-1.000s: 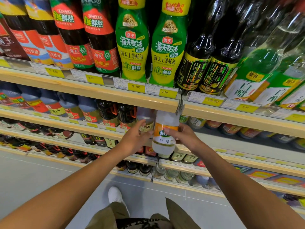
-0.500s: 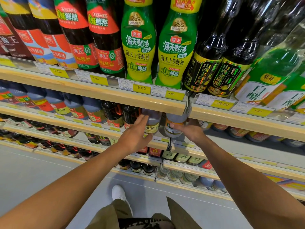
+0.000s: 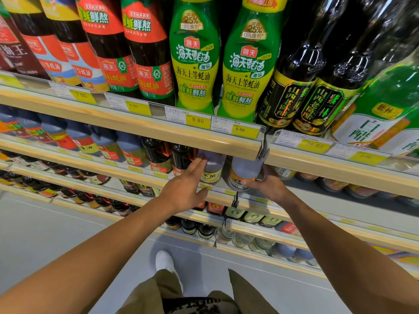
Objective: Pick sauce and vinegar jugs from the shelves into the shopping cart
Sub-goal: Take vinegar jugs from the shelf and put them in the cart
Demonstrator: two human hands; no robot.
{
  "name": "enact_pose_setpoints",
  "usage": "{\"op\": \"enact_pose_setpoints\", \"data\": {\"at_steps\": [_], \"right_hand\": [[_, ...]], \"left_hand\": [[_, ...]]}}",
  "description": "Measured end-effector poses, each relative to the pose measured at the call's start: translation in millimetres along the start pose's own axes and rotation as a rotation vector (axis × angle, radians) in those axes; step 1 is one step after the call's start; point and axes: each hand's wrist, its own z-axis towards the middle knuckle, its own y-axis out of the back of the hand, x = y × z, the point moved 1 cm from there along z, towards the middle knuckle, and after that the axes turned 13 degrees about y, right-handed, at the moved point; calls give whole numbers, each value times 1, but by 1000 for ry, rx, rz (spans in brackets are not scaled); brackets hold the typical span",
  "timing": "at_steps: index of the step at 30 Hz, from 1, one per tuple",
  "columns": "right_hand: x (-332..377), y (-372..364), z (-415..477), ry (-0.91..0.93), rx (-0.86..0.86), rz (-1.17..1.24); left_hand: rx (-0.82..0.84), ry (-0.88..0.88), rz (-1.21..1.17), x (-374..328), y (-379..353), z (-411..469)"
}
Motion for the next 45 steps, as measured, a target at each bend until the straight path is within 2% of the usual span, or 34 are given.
{"op": "enact_pose_setpoints", "data": {"at_steps": [8,14,21,25,28,31,33,39,45], "right_hand": [[12,-17,-1,253,-1,8],[5,-24,-2,302,-55,1],[8,-25,-26,399,-155,-43],[3,-30,-43,339,-226,-374],[17,-40,-59,472,-372,-684],[31,-63,-69,478,-435,-788],[44,-83,-74,480,-417,-771],[111,-171,-83,758,-206,-810],[198,-285,-92,958,-106,-829]], "left_hand": [[28,36,-64,-8,-3,-3],[29,16,-103,-7,-1,-8],[-71,8,-158,5,-9,-46],[-189,22,-71,16,-6,-74],[-246,116,5,30,-1,-92],[-292,197,60,49,6,-109],[-317,242,90,65,14,-121],[-436,387,118,142,43,-179],[-562,559,145,246,74,-255]]}}
